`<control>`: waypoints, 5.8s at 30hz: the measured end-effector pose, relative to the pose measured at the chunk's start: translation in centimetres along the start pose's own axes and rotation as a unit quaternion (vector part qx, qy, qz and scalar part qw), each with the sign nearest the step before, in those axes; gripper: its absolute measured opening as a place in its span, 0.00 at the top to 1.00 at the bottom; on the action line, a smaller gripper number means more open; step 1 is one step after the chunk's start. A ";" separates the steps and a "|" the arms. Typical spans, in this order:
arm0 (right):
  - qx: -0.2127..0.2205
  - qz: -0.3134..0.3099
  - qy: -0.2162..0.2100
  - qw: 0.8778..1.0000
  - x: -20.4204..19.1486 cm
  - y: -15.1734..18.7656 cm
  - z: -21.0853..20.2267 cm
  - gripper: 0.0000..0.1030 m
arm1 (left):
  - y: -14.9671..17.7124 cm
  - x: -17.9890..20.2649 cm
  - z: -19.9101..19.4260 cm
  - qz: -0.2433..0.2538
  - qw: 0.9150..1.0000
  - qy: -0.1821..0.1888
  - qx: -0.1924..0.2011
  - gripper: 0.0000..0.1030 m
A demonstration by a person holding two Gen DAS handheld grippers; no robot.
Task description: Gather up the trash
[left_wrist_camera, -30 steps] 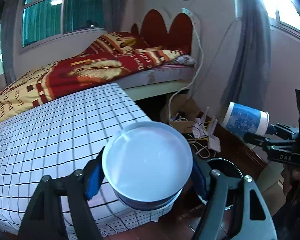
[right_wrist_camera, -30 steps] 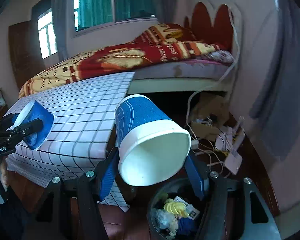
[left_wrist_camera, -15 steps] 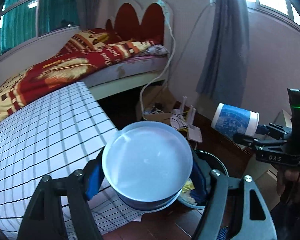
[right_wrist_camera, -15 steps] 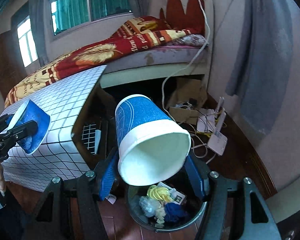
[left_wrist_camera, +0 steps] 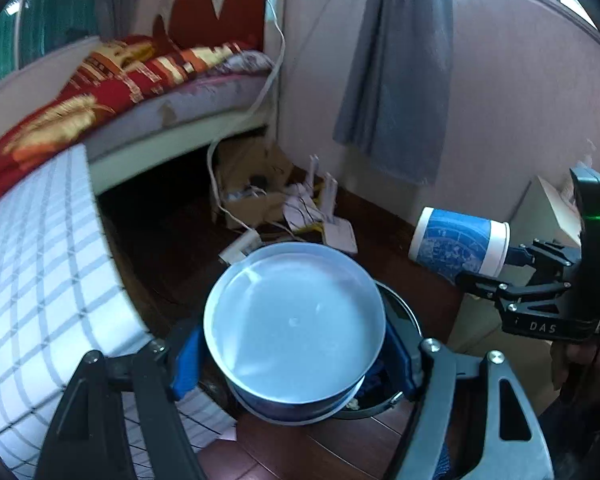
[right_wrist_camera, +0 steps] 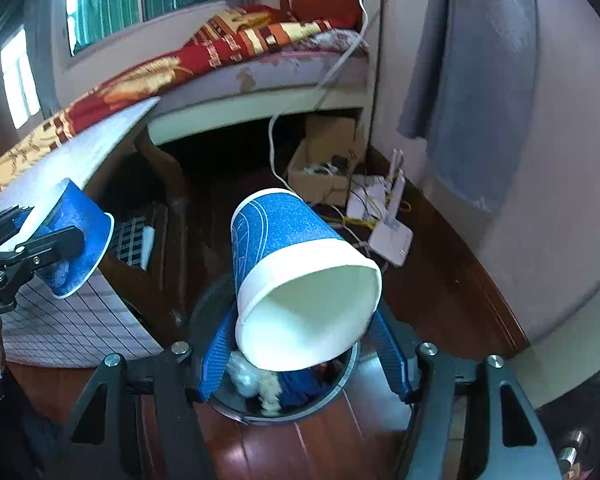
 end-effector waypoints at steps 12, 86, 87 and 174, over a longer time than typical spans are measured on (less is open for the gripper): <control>-0.066 -0.046 0.006 0.997 1.2 4.5 4.7 0.36 | 3.6 3.2 6.6 -0.002 0.995 0.046 -0.083 0.27; 0.059 -0.049 0.003 0.997 -14.5 -0.7 -14.1 0.00 | 4.1 -5.3 -17.5 -0.038 0.990 -0.132 0.043 0.00; 0.064 -0.051 0.005 0.997 -14.9 -0.8 -14.8 0.00 | 4.1 -5.3 -18.0 -0.039 0.989 -0.133 0.046 0.00; 0.144 -0.051 0.019 0.988 -16.8 -1.3 -24.0 0.00 | 2.6 -4.8 -25.6 -0.047 0.982 -0.136 0.123 0.00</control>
Point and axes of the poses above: each gripper's, at about its wrist camera, not at the fingertips, and z roughly the way its jaws point, x to its right, y to its underside, the point moved 8 cm from there along z, roughly the way its jaws point, and after that the axes turned 5 degrees about -y, right-handed, at the moved point
